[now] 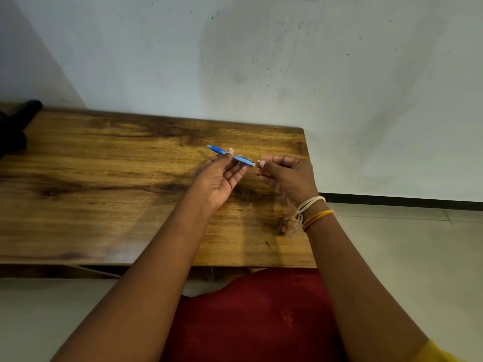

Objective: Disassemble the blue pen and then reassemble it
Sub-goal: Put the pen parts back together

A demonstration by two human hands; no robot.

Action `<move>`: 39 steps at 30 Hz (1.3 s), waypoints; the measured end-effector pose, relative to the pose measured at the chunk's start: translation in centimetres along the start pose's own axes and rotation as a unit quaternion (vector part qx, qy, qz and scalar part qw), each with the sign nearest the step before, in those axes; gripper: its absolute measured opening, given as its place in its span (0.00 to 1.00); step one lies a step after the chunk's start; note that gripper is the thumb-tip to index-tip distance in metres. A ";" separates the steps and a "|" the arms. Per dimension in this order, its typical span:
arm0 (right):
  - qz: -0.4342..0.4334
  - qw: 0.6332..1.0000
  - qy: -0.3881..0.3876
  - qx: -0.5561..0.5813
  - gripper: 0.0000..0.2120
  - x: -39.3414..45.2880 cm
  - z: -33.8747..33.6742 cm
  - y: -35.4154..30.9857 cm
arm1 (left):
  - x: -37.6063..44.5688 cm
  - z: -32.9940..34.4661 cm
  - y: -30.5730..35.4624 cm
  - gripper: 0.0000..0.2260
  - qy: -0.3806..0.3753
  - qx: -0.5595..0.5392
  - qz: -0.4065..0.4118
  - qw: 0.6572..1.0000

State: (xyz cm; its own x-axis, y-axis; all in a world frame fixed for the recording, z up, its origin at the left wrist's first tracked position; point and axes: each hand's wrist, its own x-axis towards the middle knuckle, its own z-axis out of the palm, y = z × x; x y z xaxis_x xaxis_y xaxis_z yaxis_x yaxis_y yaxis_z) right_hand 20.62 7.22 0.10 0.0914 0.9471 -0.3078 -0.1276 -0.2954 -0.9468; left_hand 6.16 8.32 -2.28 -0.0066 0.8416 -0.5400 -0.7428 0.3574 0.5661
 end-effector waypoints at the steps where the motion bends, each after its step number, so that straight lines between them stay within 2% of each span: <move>1: -0.006 1.000 -0.006 0.001 0.03 0.0 0.2 0.0 | 0.0 -0.1 0.1 0.03 0.003 -0.003 0.004 1.000; 7: -0.025 0.999 -0.017 -0.016 0.04 0.1 0.8 0.3 | 0.1 -0.4 0.5 0.06 0.013 -0.003 0.010 1.000; 18: -0.035 0.999 -0.011 -0.007 0.05 -0.4 1.2 0.1 | -0.2 -0.5 0.8 0.05 0.028 -0.011 0.006 1.000; 39: -0.101 0.988 0.015 -0.117 0.05 -0.6 1.8 0.3 | -0.3 -0.3 0.9 0.06 0.036 -0.013 0.004 0.999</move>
State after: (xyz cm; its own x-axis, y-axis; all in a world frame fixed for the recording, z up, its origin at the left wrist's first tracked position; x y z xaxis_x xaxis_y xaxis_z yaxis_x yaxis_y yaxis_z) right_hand 18.80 6.74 0.17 0.1216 0.9866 -0.1089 0.1269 -0.1243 -0.9841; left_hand 5.23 8.31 -1.82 -0.0603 0.8124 -0.5800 -0.7596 0.3397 0.5547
